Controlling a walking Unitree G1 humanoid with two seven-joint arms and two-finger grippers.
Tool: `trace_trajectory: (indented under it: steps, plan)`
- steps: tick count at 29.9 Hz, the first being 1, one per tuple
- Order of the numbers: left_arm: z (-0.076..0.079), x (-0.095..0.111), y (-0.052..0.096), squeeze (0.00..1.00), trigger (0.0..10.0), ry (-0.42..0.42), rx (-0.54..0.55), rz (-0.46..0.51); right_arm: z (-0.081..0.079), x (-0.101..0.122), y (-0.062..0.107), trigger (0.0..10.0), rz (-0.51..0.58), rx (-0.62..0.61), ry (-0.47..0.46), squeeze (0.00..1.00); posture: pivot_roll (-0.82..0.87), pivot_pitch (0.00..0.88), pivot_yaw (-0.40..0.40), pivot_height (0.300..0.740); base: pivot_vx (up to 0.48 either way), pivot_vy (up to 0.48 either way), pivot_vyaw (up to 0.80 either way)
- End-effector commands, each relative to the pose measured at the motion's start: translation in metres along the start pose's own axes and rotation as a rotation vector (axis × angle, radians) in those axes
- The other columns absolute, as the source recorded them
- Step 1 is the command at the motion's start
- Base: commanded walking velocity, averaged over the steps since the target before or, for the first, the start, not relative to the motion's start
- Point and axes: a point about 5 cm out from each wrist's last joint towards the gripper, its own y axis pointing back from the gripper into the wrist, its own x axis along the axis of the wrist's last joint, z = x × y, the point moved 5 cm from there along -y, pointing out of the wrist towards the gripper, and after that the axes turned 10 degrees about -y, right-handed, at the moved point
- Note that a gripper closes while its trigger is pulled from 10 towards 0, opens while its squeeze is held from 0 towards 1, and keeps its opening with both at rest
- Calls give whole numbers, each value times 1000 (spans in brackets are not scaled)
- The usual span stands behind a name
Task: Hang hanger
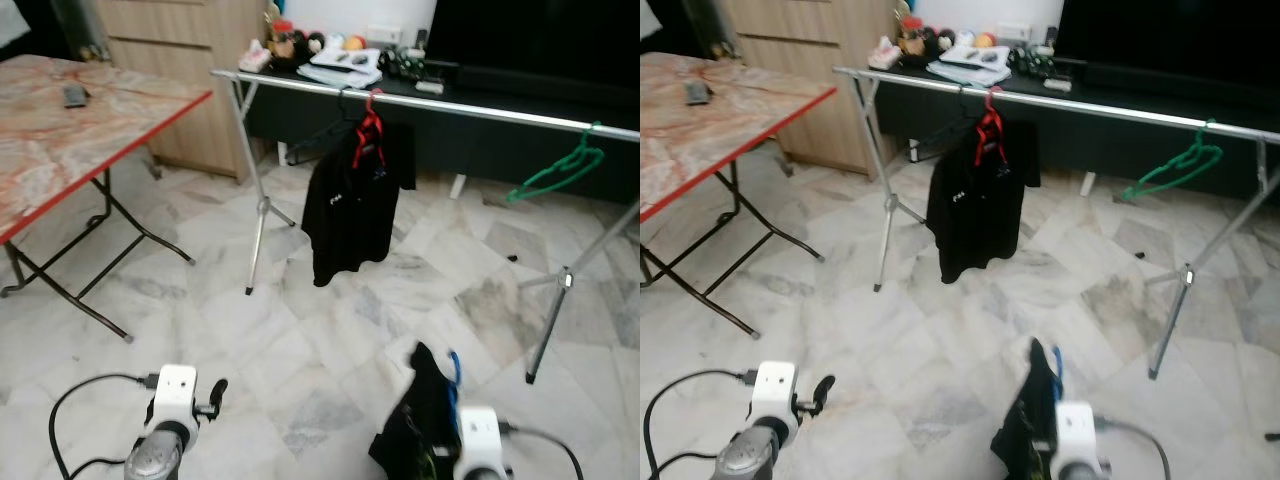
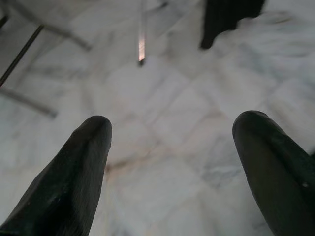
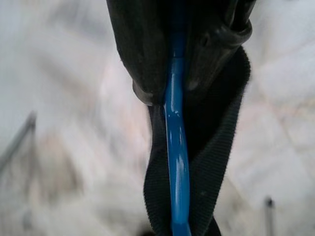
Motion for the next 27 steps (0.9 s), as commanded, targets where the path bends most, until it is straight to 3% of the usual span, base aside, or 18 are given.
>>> trace_trajectory:
  steps: [1,2,6,7,8,9,12,13,24,27]
  plan:
    - [0,-2,2,0,10000,-39,-30,6,-4,40,-6,10000,102,65,111,0,19,59,-8,740,0,0,0]
    - [1,5,0,0,10000,-68,-62,32,-8,51,-6,10000,121,128,167,0,19,57,-6,740,0,0,0]
    - [3,14,-1,0,10000,-128,-111,65,-19,72,-6,10000,160,249,241,0,17,51,-6,740,0,0,0]
    - [7,17,-2,0,10000,-179,-156,79,-27,80,-4,10000,163,333,298,0,16,48,-6,740,0,0,0]
    - [10,17,-2,0,10000,-213,-181,80,-30,82,-3,10000,156,369,329,0,15,47,-6,740,0,0,0]
    - [16,17,-1,0,10000,-298,-239,86,-33,82,-2,10000,130,422,407,0,13,40,-10,740,0,0,0]
    - [21,16,0,0,10000,-367,-282,86,-34,80,0,10000,97,462,484,0,12,37,-12,740,0,0,0]
    - [23,17,0,0,10000,-392,-302,88,-35,77,2,10000,51,520,569,0,13,32,-15,740,0,0,0]
    - [33,11,2,0,10000,-494,-387,71,-42,93,14,10000,38,689,754,0,17,17,-25,740,0,0,0]
    - [36,10,3,0,10000,-516,-399,71,-49,109,20,10000,74,760,807,0,13,9,-32,740,0,0,0]
